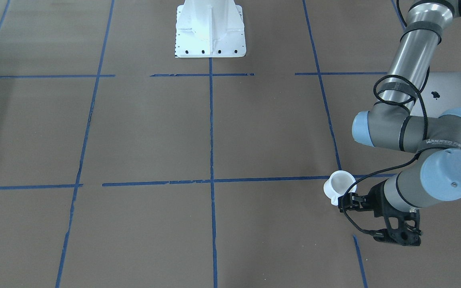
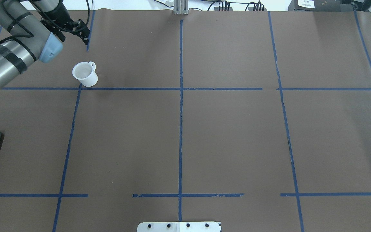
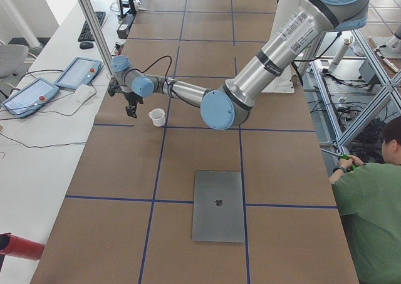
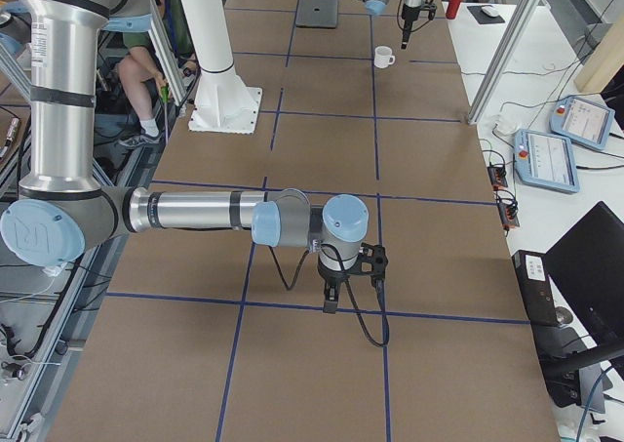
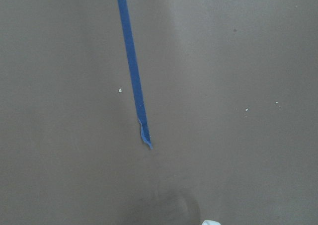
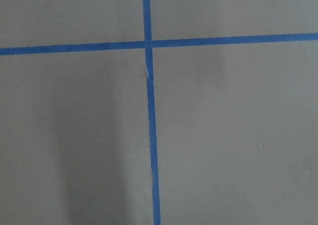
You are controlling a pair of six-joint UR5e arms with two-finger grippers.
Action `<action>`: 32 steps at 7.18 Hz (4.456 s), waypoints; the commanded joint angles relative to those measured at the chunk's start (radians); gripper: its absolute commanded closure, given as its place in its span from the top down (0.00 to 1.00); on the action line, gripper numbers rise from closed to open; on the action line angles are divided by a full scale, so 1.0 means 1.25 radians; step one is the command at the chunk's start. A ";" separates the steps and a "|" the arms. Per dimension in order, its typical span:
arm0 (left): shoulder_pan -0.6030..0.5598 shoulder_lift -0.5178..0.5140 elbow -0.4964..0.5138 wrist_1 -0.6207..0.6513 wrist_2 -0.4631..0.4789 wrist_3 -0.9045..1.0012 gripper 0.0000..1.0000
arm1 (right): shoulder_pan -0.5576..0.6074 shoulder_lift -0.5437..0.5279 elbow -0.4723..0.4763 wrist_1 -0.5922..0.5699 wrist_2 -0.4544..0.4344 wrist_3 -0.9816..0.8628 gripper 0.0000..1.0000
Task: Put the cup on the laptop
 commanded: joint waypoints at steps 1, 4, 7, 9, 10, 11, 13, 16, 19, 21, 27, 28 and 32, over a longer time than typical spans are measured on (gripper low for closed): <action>0.036 0.003 0.010 -0.019 0.009 -0.010 1.00 | 0.000 0.000 0.000 0.000 0.000 0.000 1.00; 0.056 0.008 0.035 -0.048 0.036 -0.010 0.91 | 0.000 0.000 0.000 0.000 0.000 0.000 1.00; 0.061 0.011 0.037 -0.048 0.035 -0.012 0.57 | 0.000 0.000 0.000 0.000 0.000 0.000 1.00; 0.061 0.014 0.036 -0.048 0.035 -0.010 0.35 | 0.000 0.000 0.000 0.000 0.000 0.000 1.00; 0.061 0.017 0.035 -0.048 0.034 -0.009 0.20 | 0.000 0.000 0.000 0.000 0.000 0.000 1.00; 0.061 0.019 0.032 -0.047 0.032 -0.008 0.00 | 0.000 0.000 0.000 0.000 0.000 0.000 1.00; 0.049 0.019 0.010 -0.028 0.027 -0.010 0.00 | 0.000 0.000 0.000 0.000 0.000 0.000 1.00; -0.031 0.120 -0.225 0.150 0.026 0.053 0.00 | 0.000 0.000 0.000 0.000 0.000 0.000 1.00; -0.071 0.398 -0.545 0.245 0.015 0.052 0.00 | 0.000 0.000 0.000 0.000 0.000 0.000 1.00; -0.079 0.645 -0.690 0.200 -0.006 0.055 0.00 | 0.000 0.000 0.000 0.000 0.000 0.000 1.00; -0.099 0.856 -0.417 -0.333 -0.007 0.047 0.00 | 0.000 0.000 0.000 0.000 0.000 0.000 1.00; -0.099 0.855 -0.403 -0.337 -0.007 0.046 0.00 | 0.000 0.000 0.000 0.000 0.000 0.000 1.00; -0.116 0.851 -0.411 -0.337 -0.008 0.054 1.00 | 0.000 0.000 0.000 0.000 0.000 0.000 1.00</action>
